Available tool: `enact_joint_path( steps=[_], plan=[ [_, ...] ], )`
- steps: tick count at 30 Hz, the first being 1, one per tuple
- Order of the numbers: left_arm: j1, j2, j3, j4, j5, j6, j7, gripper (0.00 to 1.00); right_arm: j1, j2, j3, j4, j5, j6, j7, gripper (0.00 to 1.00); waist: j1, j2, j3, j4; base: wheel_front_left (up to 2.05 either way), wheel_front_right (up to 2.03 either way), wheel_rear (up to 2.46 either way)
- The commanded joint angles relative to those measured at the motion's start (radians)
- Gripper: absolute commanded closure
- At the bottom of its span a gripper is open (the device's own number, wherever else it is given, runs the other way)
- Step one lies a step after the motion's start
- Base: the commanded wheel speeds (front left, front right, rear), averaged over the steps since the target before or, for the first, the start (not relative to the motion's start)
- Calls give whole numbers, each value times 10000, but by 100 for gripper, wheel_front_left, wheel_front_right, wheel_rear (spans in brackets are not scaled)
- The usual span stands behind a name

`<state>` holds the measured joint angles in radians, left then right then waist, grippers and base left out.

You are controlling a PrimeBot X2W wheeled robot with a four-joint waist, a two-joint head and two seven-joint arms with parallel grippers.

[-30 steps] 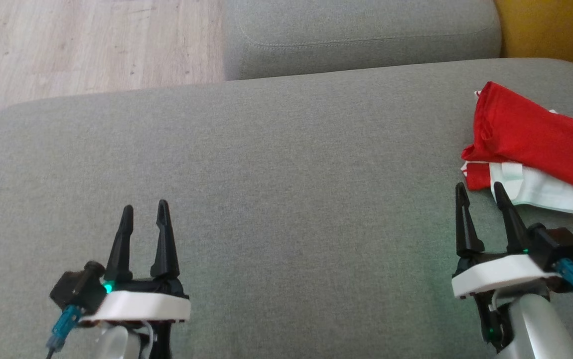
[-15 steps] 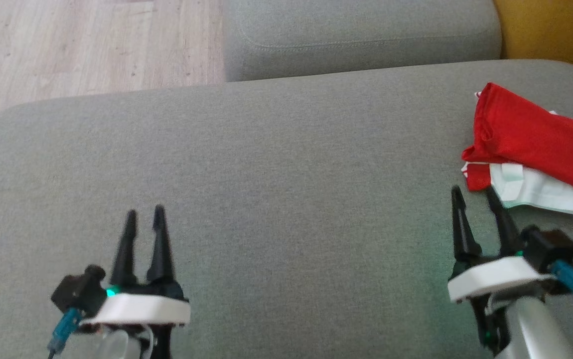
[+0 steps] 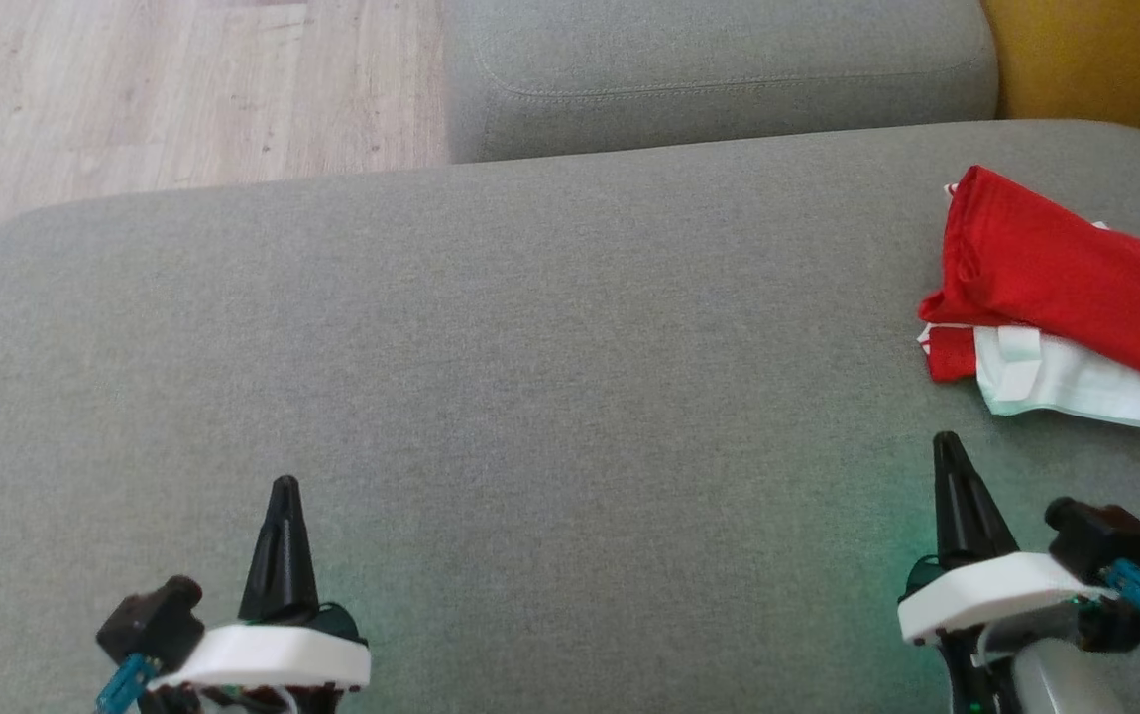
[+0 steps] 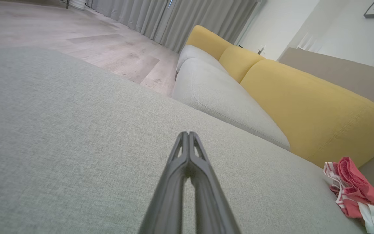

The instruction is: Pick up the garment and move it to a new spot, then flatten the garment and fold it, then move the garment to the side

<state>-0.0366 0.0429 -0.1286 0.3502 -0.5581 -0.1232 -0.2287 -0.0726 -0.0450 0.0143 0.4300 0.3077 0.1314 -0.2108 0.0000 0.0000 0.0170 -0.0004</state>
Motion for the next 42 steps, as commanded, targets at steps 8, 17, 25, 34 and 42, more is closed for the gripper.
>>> enact_joint_path(
  steps=[8,17,25,34,42],
  plan=[
    [-486,73,280,-399,-914,-12,259,100,-439,-17,-150,-498,1117,0,238,100,0,0,-10,1,0,0,0],
    [-502,98,430,-460,-1769,-17,503,100,-430,-20,-246,-617,2141,0,496,100,0,0,-21,1,0,0,0],
    [-515,114,551,-506,-2430,-22,697,100,-424,-22,-322,-708,2938,-1,697,100,0,0,-30,1,0,0,0],
    [-534,134,729,-569,-3370,-28,978,100,-416,-26,-431,-837,4075,-2,985,100,0,0,-42,1,0,0,0],
    [-550,146,876,-619,-4115,-32,1205,100,-409,-28,-517,-940,4982,-2,1214,100,0,0,-52,2,0,0,0]
  ],
)
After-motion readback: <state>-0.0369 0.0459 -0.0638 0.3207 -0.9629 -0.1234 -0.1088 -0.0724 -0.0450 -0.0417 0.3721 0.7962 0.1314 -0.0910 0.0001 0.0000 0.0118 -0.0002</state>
